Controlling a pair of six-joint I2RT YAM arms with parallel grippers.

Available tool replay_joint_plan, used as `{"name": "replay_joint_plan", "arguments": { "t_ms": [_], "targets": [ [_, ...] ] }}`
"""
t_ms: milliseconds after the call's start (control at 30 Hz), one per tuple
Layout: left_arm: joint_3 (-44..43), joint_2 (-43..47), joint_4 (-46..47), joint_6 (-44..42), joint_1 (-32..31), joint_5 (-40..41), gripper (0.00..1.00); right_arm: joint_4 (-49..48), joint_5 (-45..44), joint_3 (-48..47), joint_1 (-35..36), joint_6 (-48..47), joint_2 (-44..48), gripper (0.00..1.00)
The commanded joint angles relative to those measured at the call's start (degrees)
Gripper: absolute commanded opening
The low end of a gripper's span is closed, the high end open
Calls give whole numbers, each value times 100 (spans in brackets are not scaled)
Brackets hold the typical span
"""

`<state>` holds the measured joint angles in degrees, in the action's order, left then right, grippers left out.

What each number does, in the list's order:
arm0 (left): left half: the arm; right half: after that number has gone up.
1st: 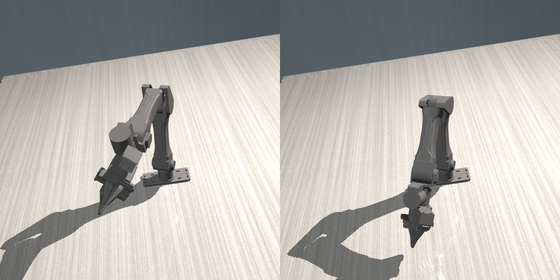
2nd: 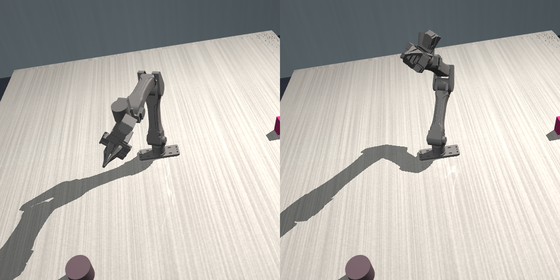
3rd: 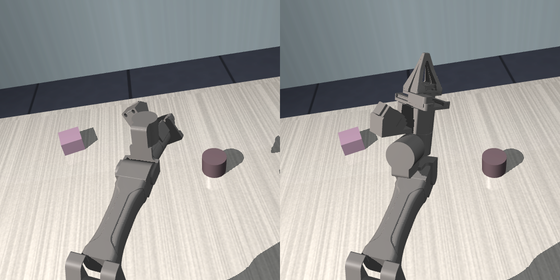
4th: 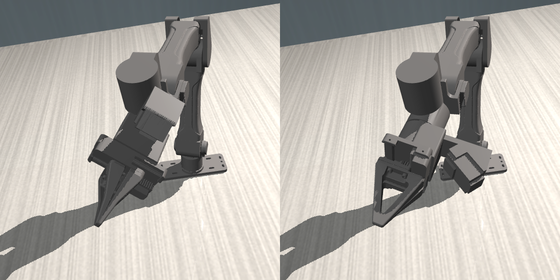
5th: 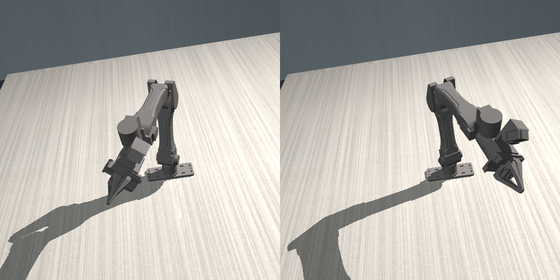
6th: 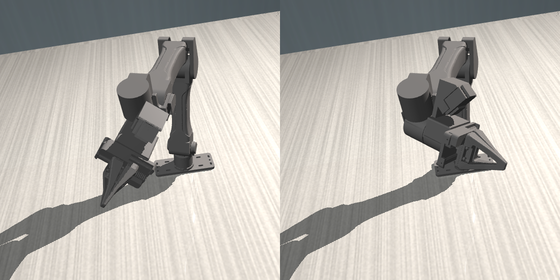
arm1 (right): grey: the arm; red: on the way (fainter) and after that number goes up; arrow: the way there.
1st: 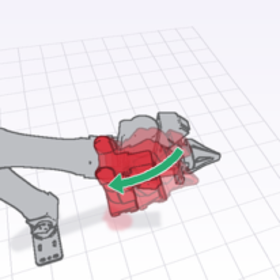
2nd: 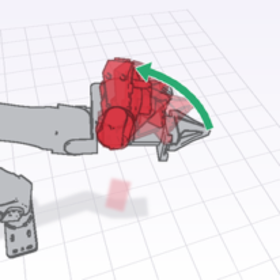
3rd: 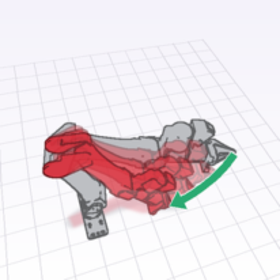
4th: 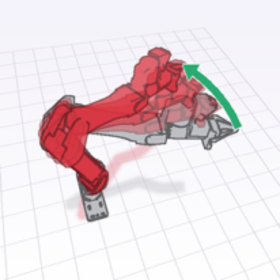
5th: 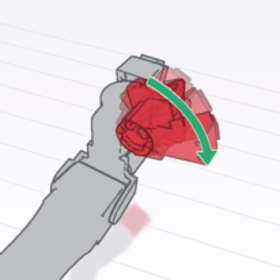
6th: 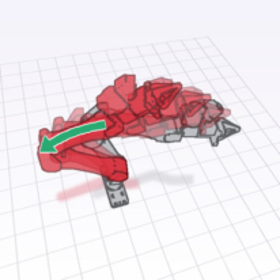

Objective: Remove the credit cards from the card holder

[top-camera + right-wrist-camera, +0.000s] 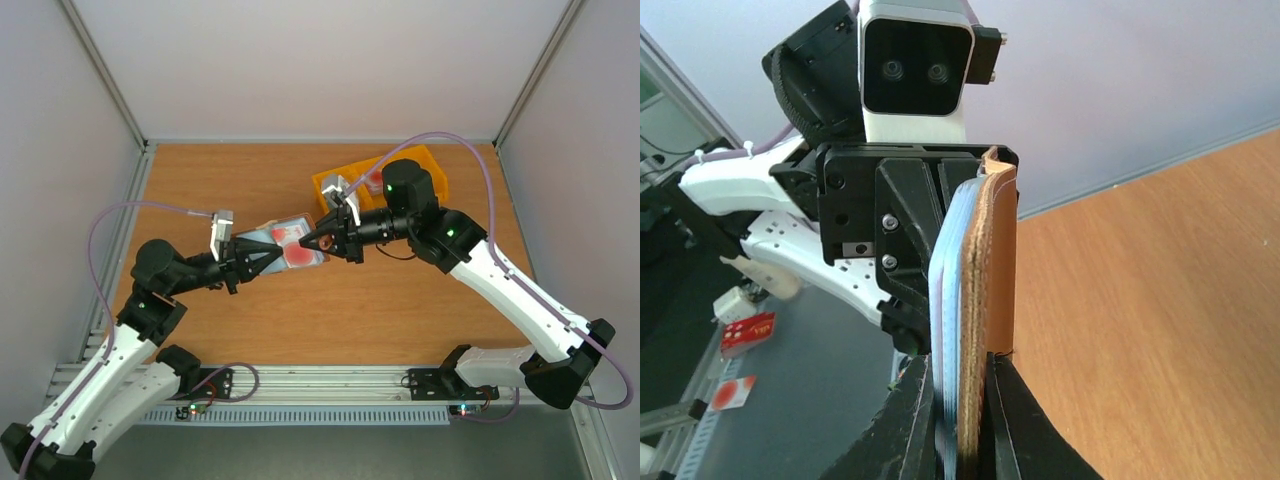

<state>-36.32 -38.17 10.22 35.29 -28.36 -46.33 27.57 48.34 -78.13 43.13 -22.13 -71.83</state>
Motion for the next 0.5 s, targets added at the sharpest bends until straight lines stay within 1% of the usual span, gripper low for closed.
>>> {"name": "replay_joint_plan", "arguments": {
  "t_ms": [0, 67, 133, 233, 333, 467],
  "targets": [
    [-90, 122, 616, -79, -128, -235, 1, -74, 606, 370, 160, 66, -197, 5],
    [-71, 194, 517, -92, -97, -282, 1, -395, 888, 588, -118, 340, -59, 7],
    [-24, 245, 464, -125, -86, -330, 1, -623, 968, 737, -239, 488, 76, 9],
    [-2, 240, 310, -258, -83, -258, 0, -548, 1164, 678, -252, 537, 71, 13],
    [2, 179, 270, -316, -82, -207, 1, -586, 1261, 691, -250, 606, 96, 15],
    [58, 150, 306, 32, -81, -99, 1, -729, 1220, 752, -255, 680, 245, 20]
  ]
}}
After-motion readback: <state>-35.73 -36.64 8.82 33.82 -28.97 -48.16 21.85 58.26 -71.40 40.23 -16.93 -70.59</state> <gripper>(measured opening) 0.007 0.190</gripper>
